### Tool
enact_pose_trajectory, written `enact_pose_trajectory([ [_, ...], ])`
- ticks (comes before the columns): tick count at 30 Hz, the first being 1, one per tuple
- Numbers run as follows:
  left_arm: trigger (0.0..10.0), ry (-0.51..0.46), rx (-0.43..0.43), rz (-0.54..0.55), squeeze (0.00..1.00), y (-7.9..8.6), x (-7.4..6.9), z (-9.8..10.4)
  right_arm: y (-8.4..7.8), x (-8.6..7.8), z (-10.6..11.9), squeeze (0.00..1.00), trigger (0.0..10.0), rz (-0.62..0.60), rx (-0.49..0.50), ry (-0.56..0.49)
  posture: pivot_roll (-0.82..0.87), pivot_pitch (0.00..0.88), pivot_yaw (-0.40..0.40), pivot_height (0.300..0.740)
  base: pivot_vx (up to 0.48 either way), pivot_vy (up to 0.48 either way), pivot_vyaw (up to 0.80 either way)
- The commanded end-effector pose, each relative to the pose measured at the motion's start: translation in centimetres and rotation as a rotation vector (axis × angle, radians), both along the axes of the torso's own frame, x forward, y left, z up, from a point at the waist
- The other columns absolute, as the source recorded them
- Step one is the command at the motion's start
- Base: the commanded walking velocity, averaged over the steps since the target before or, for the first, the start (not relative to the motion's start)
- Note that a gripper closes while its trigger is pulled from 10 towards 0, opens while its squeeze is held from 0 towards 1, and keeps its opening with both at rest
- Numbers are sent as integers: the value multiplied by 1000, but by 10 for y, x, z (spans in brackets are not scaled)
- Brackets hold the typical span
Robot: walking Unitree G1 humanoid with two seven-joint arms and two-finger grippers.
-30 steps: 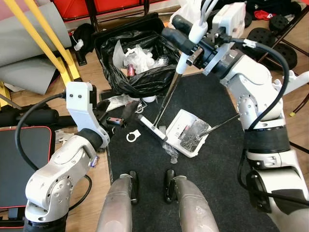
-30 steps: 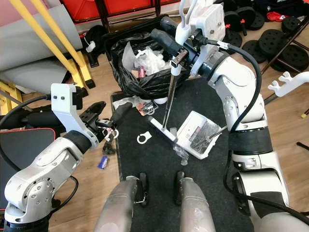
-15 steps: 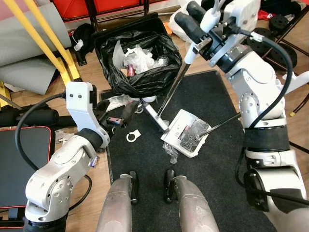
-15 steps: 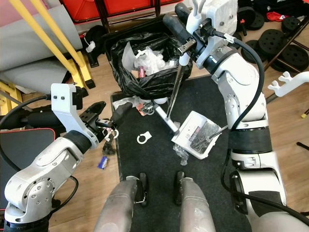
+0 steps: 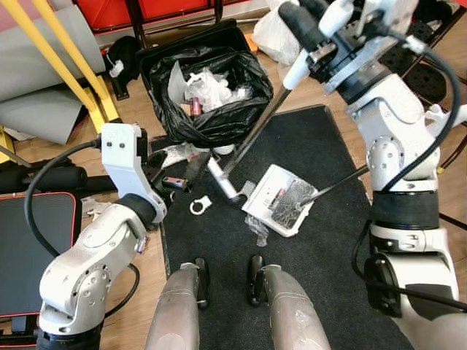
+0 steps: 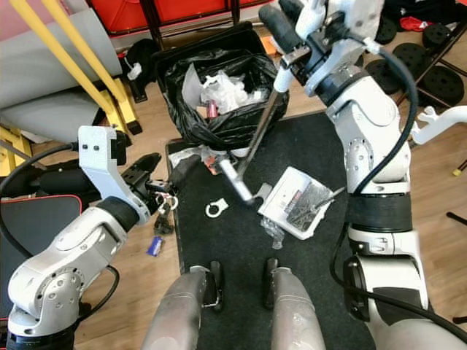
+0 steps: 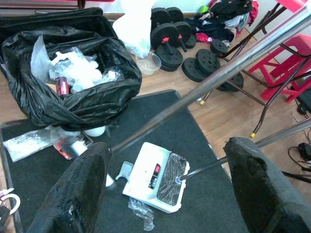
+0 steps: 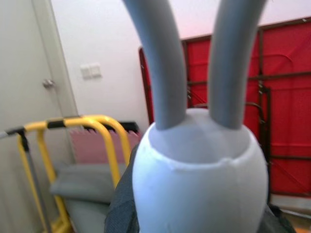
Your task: Sweep floor
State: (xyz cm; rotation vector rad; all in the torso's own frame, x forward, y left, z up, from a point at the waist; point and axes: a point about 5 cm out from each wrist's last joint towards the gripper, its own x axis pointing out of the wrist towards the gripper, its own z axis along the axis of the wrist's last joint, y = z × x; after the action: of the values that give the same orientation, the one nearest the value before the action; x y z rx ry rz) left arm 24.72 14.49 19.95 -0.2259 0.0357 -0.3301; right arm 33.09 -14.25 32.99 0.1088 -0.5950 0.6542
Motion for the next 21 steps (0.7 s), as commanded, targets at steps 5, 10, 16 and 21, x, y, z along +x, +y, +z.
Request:
enact_pose_trajectory([
  [5, 10000, -1, 0, -43, 0, -3, 0, -4, 0, -16, 20, 0, 10000, 32, 34, -90, 87, 271, -37, 740, 0, 0, 0],
  [10, 10000, -1, -1, -42, 0, -3, 1, -5, 2, -19, 20, 0, 10000, 43, 31, -91, 85, 263, -39, 740, 0, 0, 0],
  [16, 10000, -7, -9, -21, 0, -2, 5, -6, 12, -26, 11, 0, 10000, 35, 34, -50, 72, 197, -48, 740, 0, 0, 0],
  [21, 10000, -13, -11, 0, 0, 1, 9, -9, 23, -38, -7, 0, 10000, 1, 26, 2, 66, 170, -43, 740, 0, 0, 0],
])
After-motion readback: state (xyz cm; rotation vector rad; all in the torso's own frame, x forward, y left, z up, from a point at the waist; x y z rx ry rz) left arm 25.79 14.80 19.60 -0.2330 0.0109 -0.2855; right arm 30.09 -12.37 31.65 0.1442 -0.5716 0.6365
